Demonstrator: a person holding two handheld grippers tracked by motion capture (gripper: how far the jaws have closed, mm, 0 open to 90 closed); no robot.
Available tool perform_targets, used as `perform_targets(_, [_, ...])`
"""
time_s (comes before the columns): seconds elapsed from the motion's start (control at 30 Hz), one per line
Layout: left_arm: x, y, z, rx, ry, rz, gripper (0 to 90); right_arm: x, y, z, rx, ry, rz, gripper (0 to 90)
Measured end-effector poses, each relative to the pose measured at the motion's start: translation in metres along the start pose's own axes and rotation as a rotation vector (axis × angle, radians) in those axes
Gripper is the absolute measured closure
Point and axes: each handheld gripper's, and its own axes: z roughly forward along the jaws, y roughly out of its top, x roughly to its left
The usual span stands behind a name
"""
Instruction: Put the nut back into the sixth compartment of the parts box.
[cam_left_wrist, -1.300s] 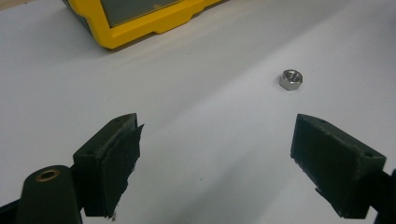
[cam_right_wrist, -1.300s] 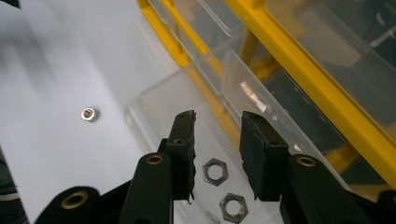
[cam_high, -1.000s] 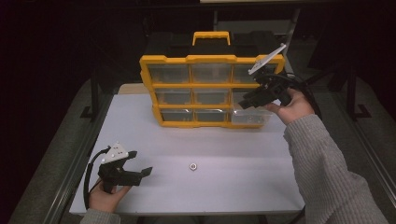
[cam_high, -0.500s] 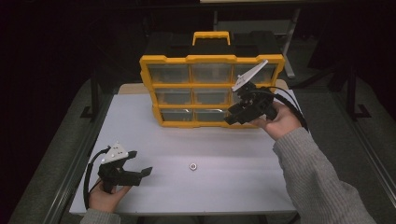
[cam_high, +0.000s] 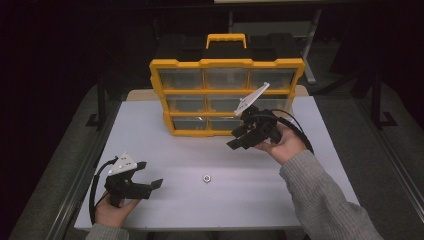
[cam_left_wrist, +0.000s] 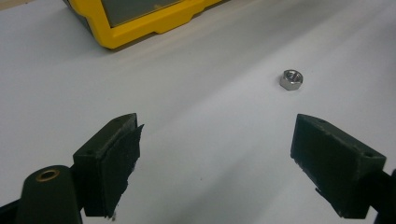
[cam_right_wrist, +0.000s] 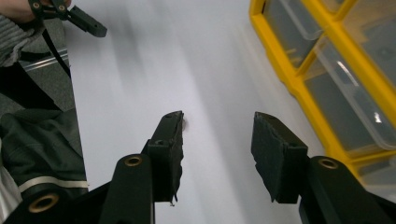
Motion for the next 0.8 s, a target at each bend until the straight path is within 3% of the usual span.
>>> perform_targets(0.8, [0.0,0.0,0.0,0.002,-0.002,-0.008,15.3,0.021,-0.018,0.083,0.06,0.066,-0.01,50.2])
